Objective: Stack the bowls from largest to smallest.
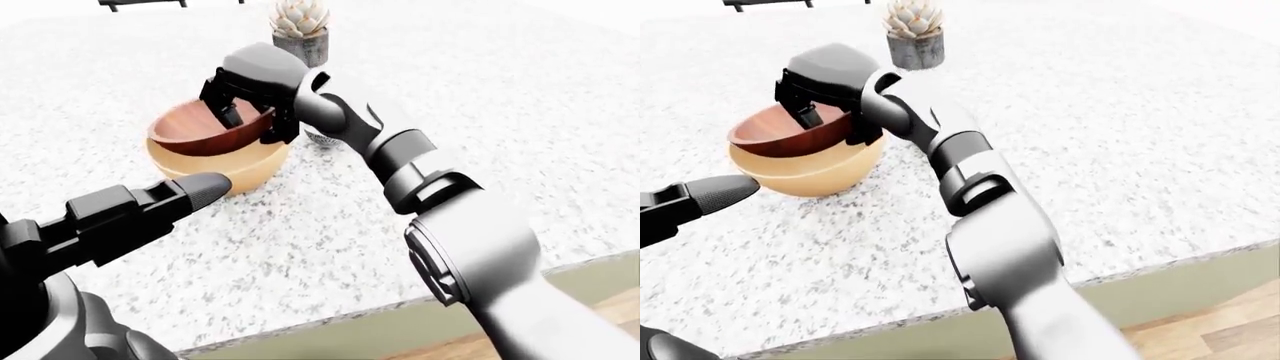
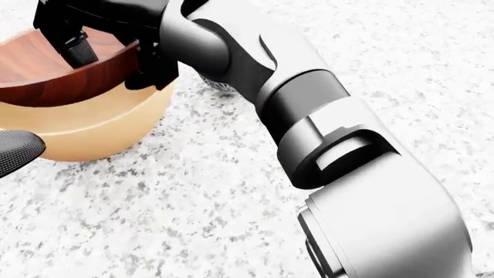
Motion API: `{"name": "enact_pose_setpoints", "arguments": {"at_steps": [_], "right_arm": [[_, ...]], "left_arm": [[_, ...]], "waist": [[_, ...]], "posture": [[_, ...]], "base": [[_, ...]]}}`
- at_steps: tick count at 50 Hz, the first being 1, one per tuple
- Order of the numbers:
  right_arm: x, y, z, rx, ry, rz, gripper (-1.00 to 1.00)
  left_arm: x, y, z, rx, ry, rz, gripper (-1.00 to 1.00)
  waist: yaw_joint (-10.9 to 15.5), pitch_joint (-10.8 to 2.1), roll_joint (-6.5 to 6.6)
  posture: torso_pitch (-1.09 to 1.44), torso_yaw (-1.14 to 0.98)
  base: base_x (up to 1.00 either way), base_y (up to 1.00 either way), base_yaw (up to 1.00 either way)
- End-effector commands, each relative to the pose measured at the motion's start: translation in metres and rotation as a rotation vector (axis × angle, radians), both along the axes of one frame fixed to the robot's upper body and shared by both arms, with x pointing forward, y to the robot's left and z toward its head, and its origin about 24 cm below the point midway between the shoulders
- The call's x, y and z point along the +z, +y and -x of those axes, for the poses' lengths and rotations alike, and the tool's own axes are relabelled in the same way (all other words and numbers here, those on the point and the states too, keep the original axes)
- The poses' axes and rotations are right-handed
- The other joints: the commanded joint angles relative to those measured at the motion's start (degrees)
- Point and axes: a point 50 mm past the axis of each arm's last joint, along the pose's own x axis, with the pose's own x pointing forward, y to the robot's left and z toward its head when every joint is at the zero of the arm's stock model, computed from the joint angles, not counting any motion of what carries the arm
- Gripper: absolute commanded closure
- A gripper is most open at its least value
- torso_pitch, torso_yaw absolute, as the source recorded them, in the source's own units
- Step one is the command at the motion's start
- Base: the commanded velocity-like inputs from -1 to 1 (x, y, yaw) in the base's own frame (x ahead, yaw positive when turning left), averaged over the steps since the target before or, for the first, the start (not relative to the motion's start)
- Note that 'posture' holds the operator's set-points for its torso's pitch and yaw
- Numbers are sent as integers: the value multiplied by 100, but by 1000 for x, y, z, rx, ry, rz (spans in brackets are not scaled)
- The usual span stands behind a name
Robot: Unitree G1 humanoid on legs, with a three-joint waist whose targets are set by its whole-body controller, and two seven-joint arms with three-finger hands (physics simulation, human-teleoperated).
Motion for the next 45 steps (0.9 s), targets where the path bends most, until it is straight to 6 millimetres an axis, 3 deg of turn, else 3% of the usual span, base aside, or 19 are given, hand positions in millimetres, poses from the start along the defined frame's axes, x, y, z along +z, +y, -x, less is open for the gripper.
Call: {"name": "enact_pose_setpoints", "arguments": {"at_steps": [1,27,30,32,33,35,36,45], "right_arm": [[33,1,8,28,-96,-106,100],[30,3,7,21,-87,-114,95],[30,2,7,19,-77,-119,68],[29,2,6,17,-75,-119,18],[29,2,6,16,-74,-119,6],[28,2,6,12,-72,-118,-71],[28,2,6,11,-71,-118,-100],[31,1,6,7,-87,-119,-100]], "left_arm": [[3,-1,3,-4,-31,-7,-100],[2,-1,3,-12,-26,-2,-100],[1,-1,3,-15,-25,-4,-100],[1,-2,3,-15,-24,-5,-100],[1,-2,3,-15,-24,-4,-100],[1,-2,3,-15,-23,-5,-100],[1,-2,3,-16,-23,-5,-100],[1,-2,3,-16,-23,-5,-100]], "waist": [[1,-160,43],[4,-158,37],[6,-160,34],[8,-159,33],[8,-159,33],[8,-160,34],[8,-160,35],[14,-163,46]], "posture": [[0,0],[0,0],[0,0],[0,0],[0,0],[0,0],[0,0],[0,0]], "base": [[0,0,0],[0,0,0],[0,0,0],[0,0,0],[0,0,0],[0,0,0],[0,0,0],[0,0,0]]}}
